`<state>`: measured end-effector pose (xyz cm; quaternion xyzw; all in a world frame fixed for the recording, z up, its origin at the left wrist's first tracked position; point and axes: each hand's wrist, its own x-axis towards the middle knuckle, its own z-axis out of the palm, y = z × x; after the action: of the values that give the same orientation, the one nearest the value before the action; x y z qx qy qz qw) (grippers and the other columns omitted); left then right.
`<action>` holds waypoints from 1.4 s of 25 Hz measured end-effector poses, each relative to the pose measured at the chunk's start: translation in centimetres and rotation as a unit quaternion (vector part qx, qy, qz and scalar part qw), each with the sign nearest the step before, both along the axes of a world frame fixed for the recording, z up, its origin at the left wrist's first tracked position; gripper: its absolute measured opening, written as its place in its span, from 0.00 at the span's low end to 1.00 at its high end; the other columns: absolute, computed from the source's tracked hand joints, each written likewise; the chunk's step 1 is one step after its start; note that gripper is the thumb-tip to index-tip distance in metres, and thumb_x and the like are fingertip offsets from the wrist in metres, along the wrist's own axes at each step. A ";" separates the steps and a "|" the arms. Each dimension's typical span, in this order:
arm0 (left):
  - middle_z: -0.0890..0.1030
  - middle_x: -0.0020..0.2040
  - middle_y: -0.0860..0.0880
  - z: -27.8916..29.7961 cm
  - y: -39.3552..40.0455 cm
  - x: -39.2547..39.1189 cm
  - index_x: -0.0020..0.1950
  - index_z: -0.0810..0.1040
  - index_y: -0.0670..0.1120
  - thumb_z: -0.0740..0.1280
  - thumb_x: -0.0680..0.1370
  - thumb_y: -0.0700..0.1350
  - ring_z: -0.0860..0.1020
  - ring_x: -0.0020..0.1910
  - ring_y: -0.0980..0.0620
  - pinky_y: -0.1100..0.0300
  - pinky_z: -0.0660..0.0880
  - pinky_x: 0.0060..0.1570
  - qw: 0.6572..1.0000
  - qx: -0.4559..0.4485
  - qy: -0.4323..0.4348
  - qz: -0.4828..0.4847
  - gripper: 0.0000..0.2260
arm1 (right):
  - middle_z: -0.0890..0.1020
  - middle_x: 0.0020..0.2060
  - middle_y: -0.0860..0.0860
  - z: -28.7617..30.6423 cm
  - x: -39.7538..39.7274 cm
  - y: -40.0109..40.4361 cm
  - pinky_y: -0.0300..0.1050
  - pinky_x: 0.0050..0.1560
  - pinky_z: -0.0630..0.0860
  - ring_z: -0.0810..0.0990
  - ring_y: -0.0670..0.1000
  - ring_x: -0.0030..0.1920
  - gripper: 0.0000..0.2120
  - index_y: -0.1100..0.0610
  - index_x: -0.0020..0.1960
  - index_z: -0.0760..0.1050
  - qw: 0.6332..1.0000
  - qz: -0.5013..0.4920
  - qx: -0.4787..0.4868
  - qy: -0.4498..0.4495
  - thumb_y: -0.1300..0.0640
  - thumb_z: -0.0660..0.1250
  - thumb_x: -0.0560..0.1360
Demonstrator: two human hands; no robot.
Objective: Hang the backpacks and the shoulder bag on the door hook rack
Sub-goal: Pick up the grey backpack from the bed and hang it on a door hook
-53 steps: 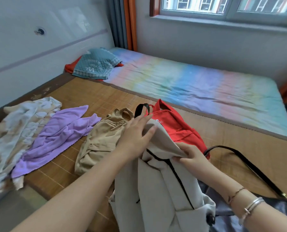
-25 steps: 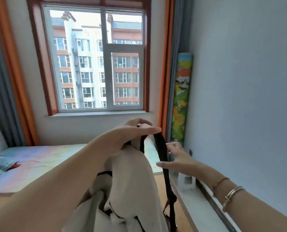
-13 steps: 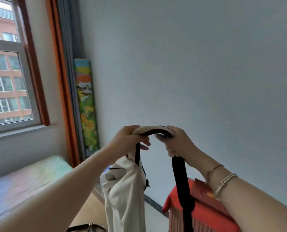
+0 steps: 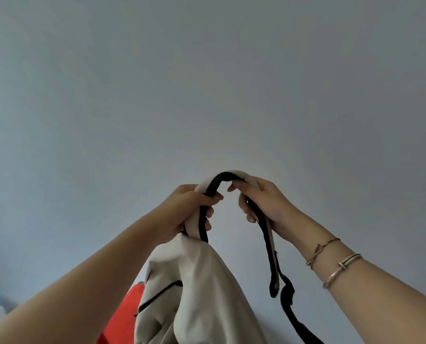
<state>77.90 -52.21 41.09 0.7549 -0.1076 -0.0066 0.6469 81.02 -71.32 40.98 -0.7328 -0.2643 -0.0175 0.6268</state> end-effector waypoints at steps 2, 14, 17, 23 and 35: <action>0.80 0.31 0.48 0.2 -5.5 2.3 0.53 0.79 0.44 0.70 0.72 0.47 0.78 0.27 0.48 0.59 0.76 0.31 0.997 -0.004 0.016 -0.074 0.12 | 0.73 0.23 0.50 1.0 1.5 -4.5 0.41 0.25 0.68 0.68 0.48 0.22 0.11 0.51 0.41 0.79 0.998 -0.059 -0.018 -0.021 0.45 0.64 0.73; 0.75 0.24 0.49 5.0 -38.2 19.2 0.47 0.78 0.44 0.65 0.77 0.52 0.72 0.21 0.51 0.60 0.74 0.25 0.930 -0.098 -0.106 -0.338 0.12 | 0.84 0.31 0.50 5.3 6.9 -33.6 0.44 0.30 0.74 0.76 0.48 0.27 0.13 0.47 0.50 0.74 0.893 -0.441 -0.057 -0.068 0.45 0.70 0.69; 0.75 0.23 0.49 8.2 -45.5 21.5 0.48 0.77 0.44 0.63 0.78 0.52 0.73 0.20 0.50 0.60 0.75 0.26 0.904 -0.117 -0.111 -0.397 0.12 | 0.86 0.46 0.54 6.9 5.7 -39.3 0.44 0.41 0.81 0.83 0.51 0.37 0.22 0.50 0.57 0.65 0.880 -0.472 -0.019 -0.058 0.52 0.74 0.68; 0.79 0.25 0.48 14.1 -58.7 22.5 0.54 0.71 0.44 0.60 0.80 0.49 0.74 0.18 0.51 0.60 0.76 0.24 0.862 -0.172 -0.125 -0.460 0.10 | 0.81 0.55 0.54 9.9 2.8 -48.2 0.52 0.49 0.82 0.85 0.54 0.48 0.16 0.51 0.49 0.61 0.810 -0.570 -0.033 -0.134 0.62 0.68 0.72; 0.71 0.37 0.45 23.2 -83.5 21.1 0.52 0.55 0.55 0.60 0.79 0.46 0.74 0.24 0.52 0.59 0.78 0.25 0.826 -0.280 -0.162 -0.462 0.13 | 0.78 0.52 0.45 22.6 -0.3 -69.8 0.32 0.33 0.69 0.77 0.41 0.37 0.21 0.44 0.51 0.76 0.545 -0.732 -0.326 -0.248 0.69 0.58 0.73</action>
<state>98.98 -135.72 64.26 0.3939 -0.5442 -0.1522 0.7249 80.74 -141.10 63.62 -0.7924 0.2307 -0.5642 0.0246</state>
